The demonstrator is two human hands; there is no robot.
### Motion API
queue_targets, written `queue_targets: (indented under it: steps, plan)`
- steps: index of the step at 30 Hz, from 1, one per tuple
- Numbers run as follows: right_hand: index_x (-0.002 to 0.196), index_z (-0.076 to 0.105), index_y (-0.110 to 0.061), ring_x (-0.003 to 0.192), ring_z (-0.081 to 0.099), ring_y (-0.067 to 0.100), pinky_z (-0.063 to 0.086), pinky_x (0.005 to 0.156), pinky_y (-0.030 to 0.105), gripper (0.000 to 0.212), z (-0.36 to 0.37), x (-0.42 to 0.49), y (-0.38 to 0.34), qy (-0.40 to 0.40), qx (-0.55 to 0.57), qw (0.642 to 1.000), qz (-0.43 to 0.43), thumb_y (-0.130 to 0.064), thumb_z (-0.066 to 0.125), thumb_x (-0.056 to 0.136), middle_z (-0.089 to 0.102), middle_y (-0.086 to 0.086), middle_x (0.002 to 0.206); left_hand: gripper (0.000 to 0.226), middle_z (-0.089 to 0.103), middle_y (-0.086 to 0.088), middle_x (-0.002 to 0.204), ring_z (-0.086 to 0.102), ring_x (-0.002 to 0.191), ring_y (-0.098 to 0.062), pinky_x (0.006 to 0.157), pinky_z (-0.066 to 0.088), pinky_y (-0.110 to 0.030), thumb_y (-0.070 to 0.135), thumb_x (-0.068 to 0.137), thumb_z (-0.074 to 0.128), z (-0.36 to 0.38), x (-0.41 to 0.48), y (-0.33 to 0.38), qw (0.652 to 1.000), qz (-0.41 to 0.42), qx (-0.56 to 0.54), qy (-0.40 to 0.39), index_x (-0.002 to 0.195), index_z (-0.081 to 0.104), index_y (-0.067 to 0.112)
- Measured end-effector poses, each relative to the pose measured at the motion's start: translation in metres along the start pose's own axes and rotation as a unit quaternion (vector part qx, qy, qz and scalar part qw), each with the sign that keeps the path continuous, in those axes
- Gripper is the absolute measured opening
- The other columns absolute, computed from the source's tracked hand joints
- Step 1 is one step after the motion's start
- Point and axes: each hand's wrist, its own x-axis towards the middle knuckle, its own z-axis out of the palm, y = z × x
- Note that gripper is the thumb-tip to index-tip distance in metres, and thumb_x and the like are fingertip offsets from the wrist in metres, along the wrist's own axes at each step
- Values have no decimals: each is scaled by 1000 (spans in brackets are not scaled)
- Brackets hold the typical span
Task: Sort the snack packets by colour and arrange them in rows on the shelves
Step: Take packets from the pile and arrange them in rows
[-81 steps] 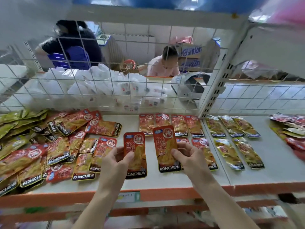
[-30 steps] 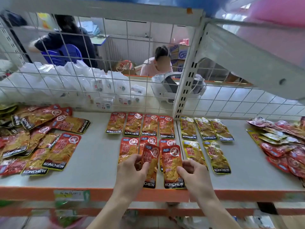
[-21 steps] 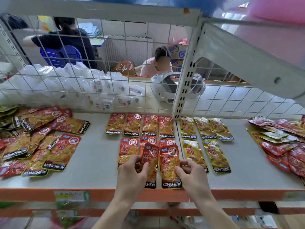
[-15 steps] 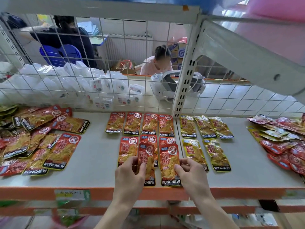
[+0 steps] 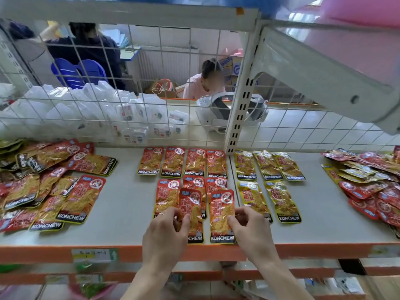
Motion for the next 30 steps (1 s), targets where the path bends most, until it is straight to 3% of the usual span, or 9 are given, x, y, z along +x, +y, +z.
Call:
queue_targets:
  steps: [2, 5, 11, 14, 17, 22, 30]
  plan:
    - [96, 67, -20, 74, 66, 4, 52, 62, 15, 4, 0, 0, 0, -1, -33, 999, -15, -18, 67, 93, 69, -8, 80, 19, 61, 11, 74, 61, 65, -9, 52, 53, -26, 41, 91, 67, 1, -1, -3, 1000, 9, 22, 4, 85, 54, 28]
    - [103, 69, -17, 74, 63, 4, 52, 66, 17, 11, 2, 1, 1, 4, -84, 995, -47, -20, 67, 93, 66, -8, 77, 22, 58, 11, 75, 59, 63, -9, 50, 47, -20, 42, 91, 67, 4, -1, -7, 999, 34, 41, 2, 85, 57, 23]
    - [119, 67, -10, 60, 55, 2, 43, 59, 10, 29, 3, -1, 6, 7, -134, 986, -95, -23, 67, 93, 56, -12, 63, 23, 61, 4, 73, 51, 57, -8, 50, 32, -7, 33, 87, 74, 7, -2, -16, 995, 79, 56, 2, 85, 62, 14]
    - [120, 67, -12, 61, 58, 3, 43, 59, 10, 30, 0, -4, 8, 17, -157, 982, -108, -26, 67, 93, 58, -10, 65, 24, 60, 1, 77, 56, 59, -12, 49, 43, -10, 25, 82, 79, 7, -5, -21, 989, 136, 51, 35, 91, 62, 11]
    - [117, 68, -16, 71, 61, 3, 47, 64, 10, 28, 0, -7, 8, 34, -179, 976, -122, -29, 68, 92, 63, -11, 78, 26, 60, -2, 99, 64, 84, -19, 66, 55, -22, 22, 86, 75, 8, -5, -23, 975, 209, 55, 59, 106, 62, 11]
    - [121, 66, -16, 109, 56, 11, 46, 85, 16, 39, 7, -8, 9, 48, -218, 955, -193, -26, 76, 85, 64, -6, 112, 41, 54, -1, 132, 50, 122, -21, 98, 47, -36, 44, 90, 55, 9, 1, -26, 961, 257, 101, -11, 122, 59, 20]
    - [124, 67, -16, 121, 43, 3, 40, 101, 19, 40, 15, -12, 27, 11, -219, 950, -221, -24, 76, 85, 59, -10, 126, 36, 55, 4, 135, 47, 125, -18, 103, 46, -39, 42, 90, 51, 11, 2, -31, 961, 249, 107, -57, 119, 64, 24]
